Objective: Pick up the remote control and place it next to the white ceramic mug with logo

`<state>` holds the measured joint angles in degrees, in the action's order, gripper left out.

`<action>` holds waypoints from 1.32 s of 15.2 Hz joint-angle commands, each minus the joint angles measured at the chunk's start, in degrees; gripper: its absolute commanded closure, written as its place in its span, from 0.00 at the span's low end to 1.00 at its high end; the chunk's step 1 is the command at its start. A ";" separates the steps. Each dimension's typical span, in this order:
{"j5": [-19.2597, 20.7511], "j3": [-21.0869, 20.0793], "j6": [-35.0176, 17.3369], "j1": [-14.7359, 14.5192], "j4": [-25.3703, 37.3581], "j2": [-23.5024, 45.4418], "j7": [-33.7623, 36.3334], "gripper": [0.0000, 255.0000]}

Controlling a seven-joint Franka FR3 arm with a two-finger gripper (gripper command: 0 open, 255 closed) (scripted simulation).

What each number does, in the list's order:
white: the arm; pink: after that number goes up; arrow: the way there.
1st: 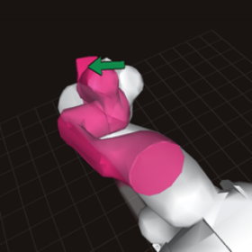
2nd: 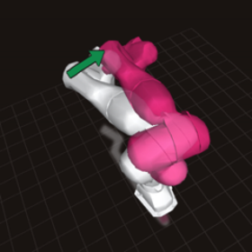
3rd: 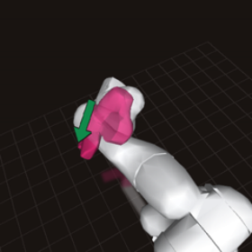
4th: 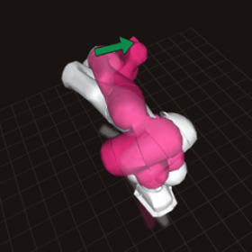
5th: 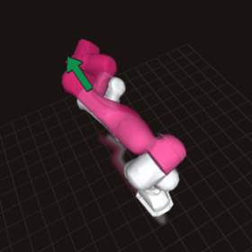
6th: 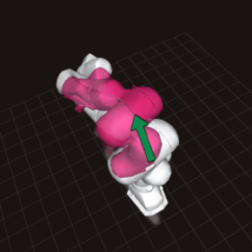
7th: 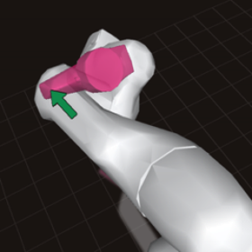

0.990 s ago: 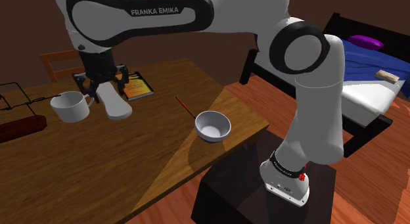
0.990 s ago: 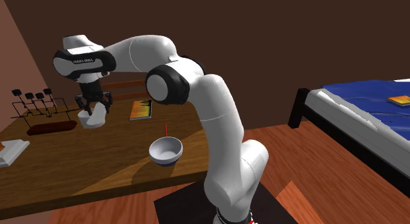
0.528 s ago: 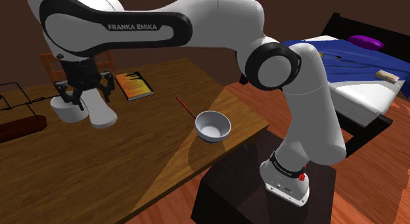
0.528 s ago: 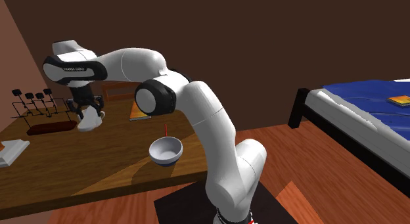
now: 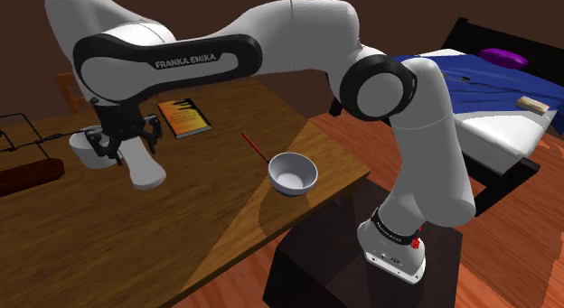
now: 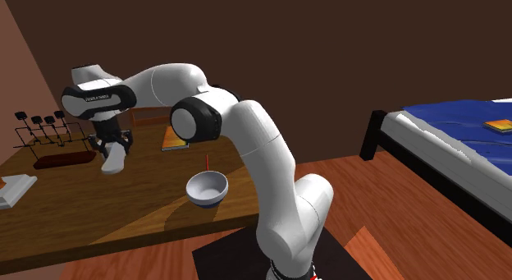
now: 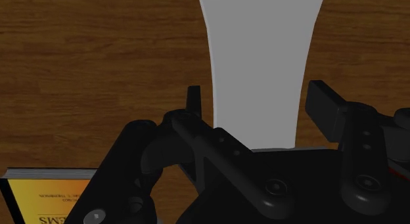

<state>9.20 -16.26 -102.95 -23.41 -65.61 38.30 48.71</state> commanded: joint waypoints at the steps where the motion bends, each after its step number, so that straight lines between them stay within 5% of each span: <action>1: 0.07 0.06 -1.20 0.11 -0.87 0.27 -0.01 1.00; 13: 0.67 0.46 -9.26 0.49 -7.21 2.09 0.45 1.00; 20: 0.70 0.48 -9.53 0.50 -7.38 2.20 0.47 1.00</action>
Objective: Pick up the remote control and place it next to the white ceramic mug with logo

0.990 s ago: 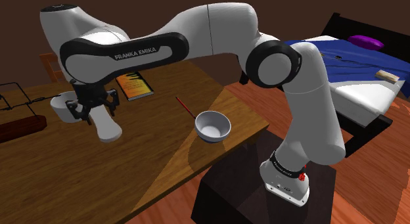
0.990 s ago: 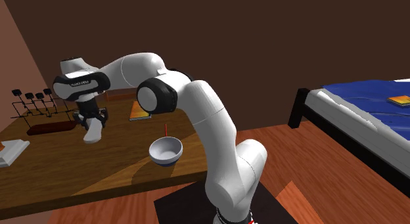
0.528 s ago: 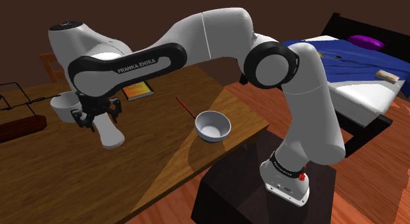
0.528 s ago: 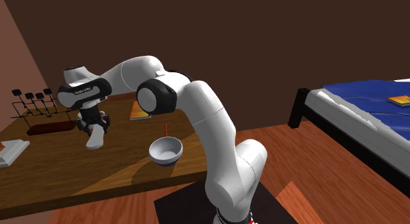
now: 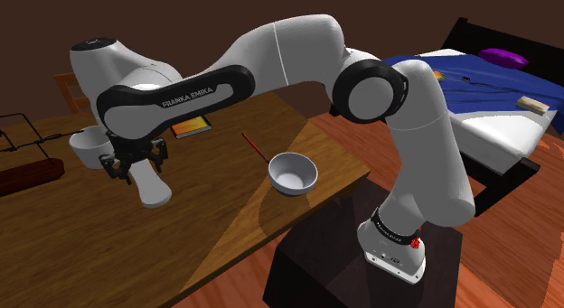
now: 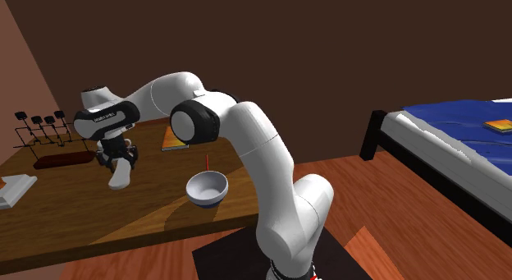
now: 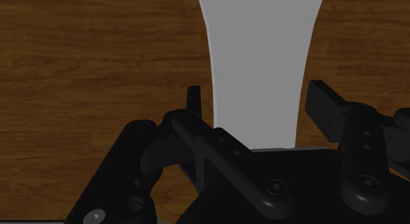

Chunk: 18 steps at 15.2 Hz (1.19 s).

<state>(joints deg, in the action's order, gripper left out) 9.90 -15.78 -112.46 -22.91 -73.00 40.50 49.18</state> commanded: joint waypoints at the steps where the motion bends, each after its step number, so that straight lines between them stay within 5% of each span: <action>1: 0.00 0.00 -0.01 0.00 0.01 -0.01 0.00 1.00; 2: 0.00 0.00 -0.02 0.00 0.00 -0.01 0.00 0.00; 7: 0.00 0.00 -0.02 0.00 0.01 0.00 0.00 0.00; 11: -0.54 -0.34 6.15 -0.16 4.52 -1.74 -0.44 0.00; 18: -0.54 -0.34 6.15 -0.16 4.52 -1.74 -0.44 0.00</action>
<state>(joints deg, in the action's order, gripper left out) 9.36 -16.12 -106.33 -23.07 -68.50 38.75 48.74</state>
